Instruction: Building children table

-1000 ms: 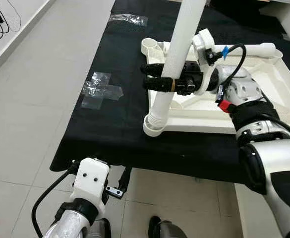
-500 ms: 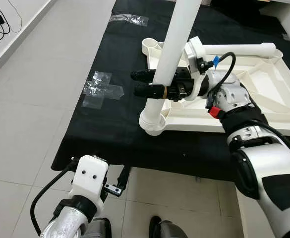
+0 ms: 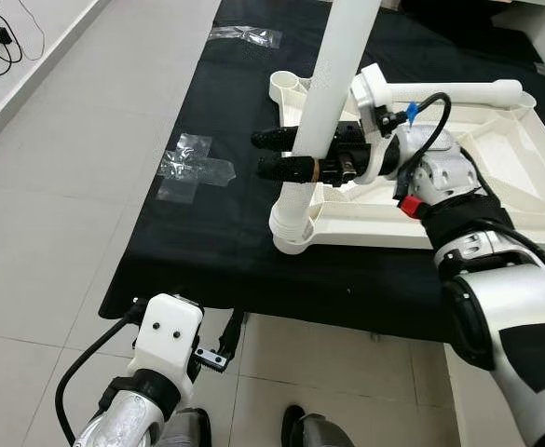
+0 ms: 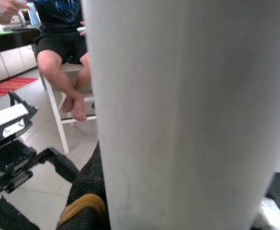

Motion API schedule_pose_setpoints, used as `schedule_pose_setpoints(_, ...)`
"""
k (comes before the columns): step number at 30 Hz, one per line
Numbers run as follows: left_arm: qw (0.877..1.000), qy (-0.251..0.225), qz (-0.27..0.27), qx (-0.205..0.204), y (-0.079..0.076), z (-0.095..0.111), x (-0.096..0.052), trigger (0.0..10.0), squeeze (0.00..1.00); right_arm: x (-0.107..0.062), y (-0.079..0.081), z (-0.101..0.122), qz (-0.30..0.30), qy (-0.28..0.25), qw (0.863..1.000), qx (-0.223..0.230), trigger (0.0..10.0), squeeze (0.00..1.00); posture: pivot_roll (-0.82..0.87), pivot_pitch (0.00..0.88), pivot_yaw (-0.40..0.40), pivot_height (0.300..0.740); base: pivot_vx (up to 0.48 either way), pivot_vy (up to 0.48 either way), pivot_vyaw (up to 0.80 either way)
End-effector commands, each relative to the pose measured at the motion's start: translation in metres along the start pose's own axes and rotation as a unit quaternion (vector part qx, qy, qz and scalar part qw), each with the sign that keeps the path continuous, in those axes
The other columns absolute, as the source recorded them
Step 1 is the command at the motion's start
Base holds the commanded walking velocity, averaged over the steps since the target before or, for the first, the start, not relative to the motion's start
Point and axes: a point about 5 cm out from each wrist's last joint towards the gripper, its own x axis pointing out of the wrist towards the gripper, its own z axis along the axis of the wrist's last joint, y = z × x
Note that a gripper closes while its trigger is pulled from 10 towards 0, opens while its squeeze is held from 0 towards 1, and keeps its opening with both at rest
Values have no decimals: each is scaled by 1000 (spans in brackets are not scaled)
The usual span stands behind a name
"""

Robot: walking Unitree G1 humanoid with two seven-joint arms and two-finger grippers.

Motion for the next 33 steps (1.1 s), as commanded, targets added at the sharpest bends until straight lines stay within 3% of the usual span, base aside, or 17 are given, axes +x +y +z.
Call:
schedule_pose_setpoints(1, 1000, 19, -5, -2, -1, -6, -2, 10000, 0, -1, 1, 4, 15, 6, 1000, -11, 10000, 0, 188, 263, -87, 740, 0, 0, 0)
schedule_pose_setpoints(13, 1000, 19, -5, 0, 0, -5, -3, 10000, 0, 0, 8, -11, 27, 30, 999, -7, 10000, 0, 193, 267, -81, 740, 0, 0, 0)
schedule_pose_setpoints(23, 1000, 21, -5, 1, 1, -5, -3, 10000, 0, -9, -1, 5, 5, 30, 999, -22, 10000, 0, 190, 268, -78, 740, 0, 0, 0)
schedule_pose_setpoints(33, 1000, 22, -6, 1, 0, -6, -3, 10000, 0, -12, 2, 2, 12, 44, 999, -16, 10000, 0, 190, 266, -83, 740, 0, 0, 0)
